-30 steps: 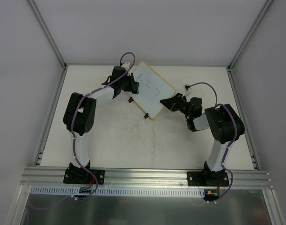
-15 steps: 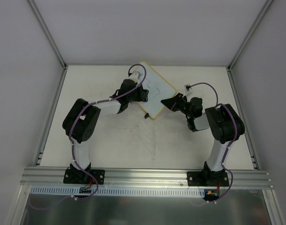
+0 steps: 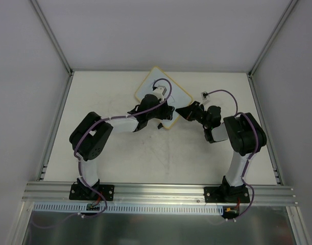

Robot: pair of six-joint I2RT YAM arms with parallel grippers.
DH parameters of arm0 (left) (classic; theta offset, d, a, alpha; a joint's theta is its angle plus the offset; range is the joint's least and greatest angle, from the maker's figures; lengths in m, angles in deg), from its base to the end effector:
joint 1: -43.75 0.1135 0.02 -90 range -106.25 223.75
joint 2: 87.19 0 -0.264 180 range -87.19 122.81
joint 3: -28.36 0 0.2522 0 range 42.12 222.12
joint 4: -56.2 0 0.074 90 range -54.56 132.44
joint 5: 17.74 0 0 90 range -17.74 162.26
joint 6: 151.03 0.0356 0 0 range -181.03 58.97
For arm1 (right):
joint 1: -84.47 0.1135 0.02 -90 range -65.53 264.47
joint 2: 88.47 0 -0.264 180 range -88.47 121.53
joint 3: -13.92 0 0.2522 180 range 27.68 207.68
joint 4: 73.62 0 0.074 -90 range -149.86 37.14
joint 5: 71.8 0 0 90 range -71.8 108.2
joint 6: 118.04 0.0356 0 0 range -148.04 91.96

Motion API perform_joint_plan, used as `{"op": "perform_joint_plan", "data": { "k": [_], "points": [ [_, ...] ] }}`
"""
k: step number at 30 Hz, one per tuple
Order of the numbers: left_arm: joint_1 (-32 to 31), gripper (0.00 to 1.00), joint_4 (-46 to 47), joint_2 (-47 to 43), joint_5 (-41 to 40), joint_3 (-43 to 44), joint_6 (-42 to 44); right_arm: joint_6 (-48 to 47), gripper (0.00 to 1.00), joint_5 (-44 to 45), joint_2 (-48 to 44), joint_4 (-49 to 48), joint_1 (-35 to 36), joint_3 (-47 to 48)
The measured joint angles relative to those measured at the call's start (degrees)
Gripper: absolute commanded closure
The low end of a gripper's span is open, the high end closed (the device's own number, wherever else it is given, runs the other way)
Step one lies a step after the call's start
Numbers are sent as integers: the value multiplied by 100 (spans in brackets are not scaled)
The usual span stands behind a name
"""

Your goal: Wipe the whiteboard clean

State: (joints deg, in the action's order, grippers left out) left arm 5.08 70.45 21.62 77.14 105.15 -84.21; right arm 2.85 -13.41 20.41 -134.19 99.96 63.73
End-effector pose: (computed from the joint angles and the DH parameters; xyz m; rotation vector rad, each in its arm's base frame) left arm 0.3285 -0.2668 0.1963 0.3250 1.9365 -0.8076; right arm 0.3220 0.1086 0.1497 -0.2438 1.6308 1.0521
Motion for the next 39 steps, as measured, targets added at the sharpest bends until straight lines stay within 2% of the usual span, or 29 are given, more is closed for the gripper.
{"op": "perform_joint_plan", "data": {
  "k": [10,18,25,39],
  "points": [
    [-216,100,-2,-31,203,-39,-15,24,100,-68,48,-28,-28,33],
    [42,100,-654,48,702,389,46,17,100,-70,57,-15,-26,59],
    [551,100,-1257,210,1309,859,264,-4,100,-61,101,-4,17,136],
    [1934,100,-1823,890,1615,1845,586,-24,100,-59,118,-39,76,166]
  ]
}}
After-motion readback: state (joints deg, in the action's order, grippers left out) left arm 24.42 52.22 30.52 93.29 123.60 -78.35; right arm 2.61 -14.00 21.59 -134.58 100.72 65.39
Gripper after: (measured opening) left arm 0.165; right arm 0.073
